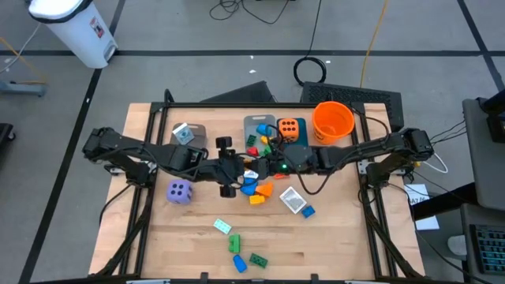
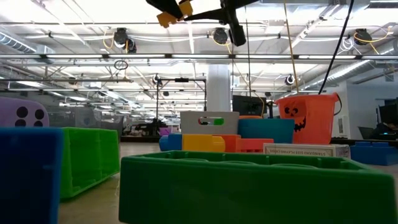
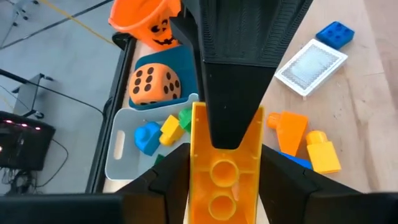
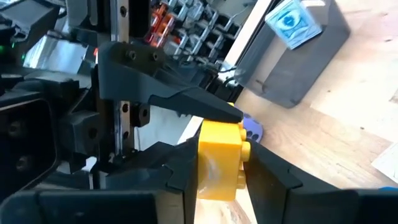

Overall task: Pick & Place Toys
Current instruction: Put the yellow game piece into the gray bin

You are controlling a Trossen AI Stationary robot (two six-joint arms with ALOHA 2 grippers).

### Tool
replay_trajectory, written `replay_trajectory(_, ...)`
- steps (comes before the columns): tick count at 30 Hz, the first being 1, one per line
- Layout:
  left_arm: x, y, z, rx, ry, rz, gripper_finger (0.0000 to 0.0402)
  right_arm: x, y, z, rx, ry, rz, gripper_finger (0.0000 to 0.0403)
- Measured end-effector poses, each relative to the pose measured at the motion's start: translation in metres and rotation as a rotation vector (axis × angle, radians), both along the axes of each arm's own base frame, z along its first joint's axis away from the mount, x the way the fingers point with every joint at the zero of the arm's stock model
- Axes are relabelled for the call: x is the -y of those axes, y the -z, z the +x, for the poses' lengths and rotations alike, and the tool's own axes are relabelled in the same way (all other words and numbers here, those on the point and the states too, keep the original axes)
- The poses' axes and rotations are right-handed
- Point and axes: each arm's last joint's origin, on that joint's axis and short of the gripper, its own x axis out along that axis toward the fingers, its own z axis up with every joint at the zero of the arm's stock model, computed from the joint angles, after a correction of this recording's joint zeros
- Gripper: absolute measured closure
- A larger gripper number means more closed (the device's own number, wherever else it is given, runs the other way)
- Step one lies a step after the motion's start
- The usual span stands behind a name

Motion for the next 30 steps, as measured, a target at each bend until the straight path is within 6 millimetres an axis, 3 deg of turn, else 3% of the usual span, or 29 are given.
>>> replay_trajectory(5, 0.001, -0.010, 0.000, 0.040, 0.000, -0.030, 0.0199, 0.005, 0.000, 0.001, -0.008, -0.039, -0.032, 0.0301)
replay_trajectory(12, -0.001, -0.057, -0.008, 0.108, 0.004, -0.040, 0.0172, 0.018, -0.002, 0.002, 0.013, -0.070, -0.058, 0.0306)
replay_trajectory(23, 0.001, -0.149, -0.054, 0.224, 0.136, -0.241, 0.0170, 0.054, -0.001, -0.001, -0.016, -0.126, -0.075, 0.0308)
replay_trajectory(30, -0.009, -0.180, -0.092, 0.332, 0.177, -0.284, 0.0169, 0.084, 0.004, -0.008, -0.189, -0.139, -0.147, 0.0308)
